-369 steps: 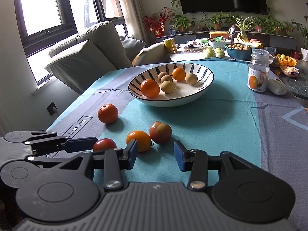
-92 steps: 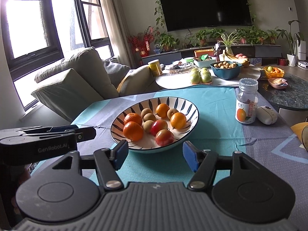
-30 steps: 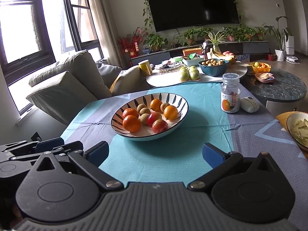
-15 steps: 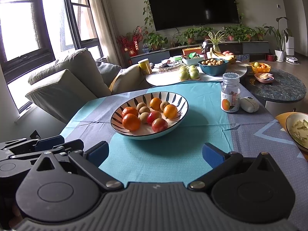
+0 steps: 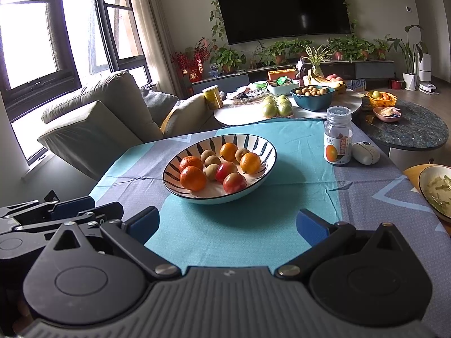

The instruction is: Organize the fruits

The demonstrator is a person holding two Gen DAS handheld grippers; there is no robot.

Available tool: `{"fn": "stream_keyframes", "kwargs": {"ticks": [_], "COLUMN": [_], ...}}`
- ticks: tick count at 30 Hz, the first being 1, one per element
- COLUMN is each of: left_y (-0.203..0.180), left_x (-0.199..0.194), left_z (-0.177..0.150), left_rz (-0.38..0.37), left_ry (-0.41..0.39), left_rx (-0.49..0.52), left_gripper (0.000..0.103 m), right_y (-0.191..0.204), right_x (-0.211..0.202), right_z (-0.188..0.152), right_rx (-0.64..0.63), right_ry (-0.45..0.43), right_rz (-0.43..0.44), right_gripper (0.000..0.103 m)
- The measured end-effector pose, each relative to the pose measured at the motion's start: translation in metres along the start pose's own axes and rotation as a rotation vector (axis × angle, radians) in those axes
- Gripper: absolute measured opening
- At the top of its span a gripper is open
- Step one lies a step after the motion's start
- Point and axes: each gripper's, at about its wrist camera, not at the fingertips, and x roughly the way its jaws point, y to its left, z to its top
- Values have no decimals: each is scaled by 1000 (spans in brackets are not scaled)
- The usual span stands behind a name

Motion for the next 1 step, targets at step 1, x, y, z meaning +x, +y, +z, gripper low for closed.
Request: {"fn": "stream_keyframes", "kwargs": {"ticks": [1], "left_y": [0], "left_x": [0], "left_z": [0], "left_rz": [0], "left_ry": [0], "left_rx": [0], "left_gripper": [37], "right_y": [0], "right_x": [0], "right_z": [0], "right_rx": [0], "right_ry": [0], "right_rz": [0], "right_gripper": [79]}}
